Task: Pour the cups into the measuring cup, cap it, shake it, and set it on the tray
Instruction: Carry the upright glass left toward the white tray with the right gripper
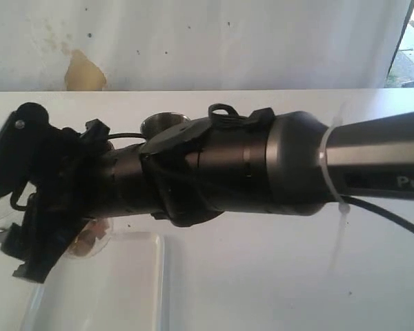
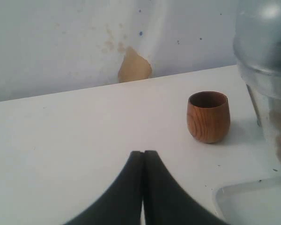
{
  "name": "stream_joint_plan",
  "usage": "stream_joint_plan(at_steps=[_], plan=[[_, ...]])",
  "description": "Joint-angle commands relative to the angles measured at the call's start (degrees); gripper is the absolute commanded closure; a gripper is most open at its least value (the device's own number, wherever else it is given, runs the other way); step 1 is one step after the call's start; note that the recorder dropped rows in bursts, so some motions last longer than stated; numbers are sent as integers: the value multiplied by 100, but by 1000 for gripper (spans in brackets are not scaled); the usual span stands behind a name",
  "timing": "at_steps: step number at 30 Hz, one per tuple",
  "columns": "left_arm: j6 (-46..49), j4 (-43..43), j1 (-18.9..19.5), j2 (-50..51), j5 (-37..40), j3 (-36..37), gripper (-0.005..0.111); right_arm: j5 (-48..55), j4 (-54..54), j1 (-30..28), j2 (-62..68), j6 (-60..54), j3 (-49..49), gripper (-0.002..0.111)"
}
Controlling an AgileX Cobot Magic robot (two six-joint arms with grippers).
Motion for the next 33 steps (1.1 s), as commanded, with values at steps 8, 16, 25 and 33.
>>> stream_joint_plan(at_steps=[8, 16, 25, 33], plan=[[-14, 32, -6, -26, -40, 26, 107, 541, 338, 24, -75, -83, -25, 108], [-14, 32, -6, -26, -40, 26, 107, 707, 338, -14, -75, -83, -12, 108], [-14, 32, -6, -26, -40, 26, 107, 610, -112, -23, -75, 362, -12, 108], [-14, 32, -6, -26, -40, 26, 107, -671, -5336, 0, -64, 5971, -64, 108]])
